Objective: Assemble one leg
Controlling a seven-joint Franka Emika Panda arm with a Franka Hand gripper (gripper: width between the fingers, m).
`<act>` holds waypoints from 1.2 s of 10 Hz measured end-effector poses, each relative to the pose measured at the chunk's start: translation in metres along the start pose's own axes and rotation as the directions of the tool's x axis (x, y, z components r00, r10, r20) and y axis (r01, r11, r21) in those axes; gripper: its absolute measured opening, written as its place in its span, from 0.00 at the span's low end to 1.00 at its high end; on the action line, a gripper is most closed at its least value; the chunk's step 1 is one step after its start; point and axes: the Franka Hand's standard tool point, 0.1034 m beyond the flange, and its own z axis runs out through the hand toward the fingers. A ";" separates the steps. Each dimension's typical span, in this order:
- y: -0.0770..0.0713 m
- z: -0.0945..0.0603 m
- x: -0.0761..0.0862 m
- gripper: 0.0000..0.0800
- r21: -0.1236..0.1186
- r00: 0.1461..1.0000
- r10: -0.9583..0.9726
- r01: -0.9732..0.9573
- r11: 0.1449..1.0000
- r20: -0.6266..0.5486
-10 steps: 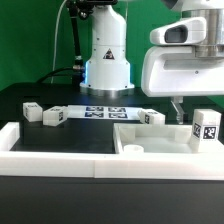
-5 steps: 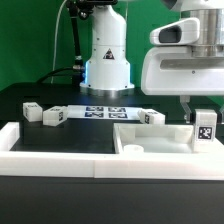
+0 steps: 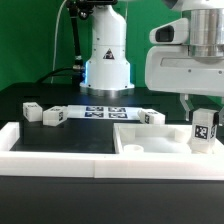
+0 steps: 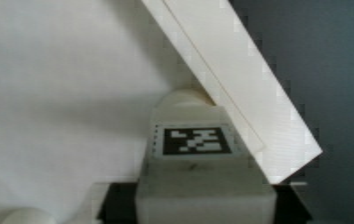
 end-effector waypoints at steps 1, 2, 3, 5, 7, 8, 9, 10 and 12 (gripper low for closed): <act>0.001 0.001 0.001 0.36 0.013 0.993 0.114 -0.114 0.993 -0.001; 0.002 0.001 0.000 0.36 0.033 0.975 0.220 -0.220 0.975 -0.007; 0.003 0.001 -0.001 0.36 0.058 0.933 0.360 -0.359 0.932 -0.008; 0.002 0.001 -0.005 0.36 0.079 0.840 0.542 -0.540 0.838 -0.007; 0.000 0.001 -0.006 0.36 0.083 0.705 0.709 -0.707 0.703 0.010; 0.000 0.001 -0.005 0.36 0.083 0.662 0.750 -0.748 0.658 0.016; 0.001 0.001 -0.004 0.36 0.083 0.649 0.760 -0.759 0.645 0.027; 0.000 0.001 -0.005 0.36 0.081 0.598 0.800 -0.800 0.594 0.042; 0.000 0.001 -0.006 0.65 0.082 0.623 0.781 -0.781 0.619 0.039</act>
Offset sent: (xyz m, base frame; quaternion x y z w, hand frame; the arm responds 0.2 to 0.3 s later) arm -0.0129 -0.0051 -0.0102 0.0167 0.0355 0.3122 0.9492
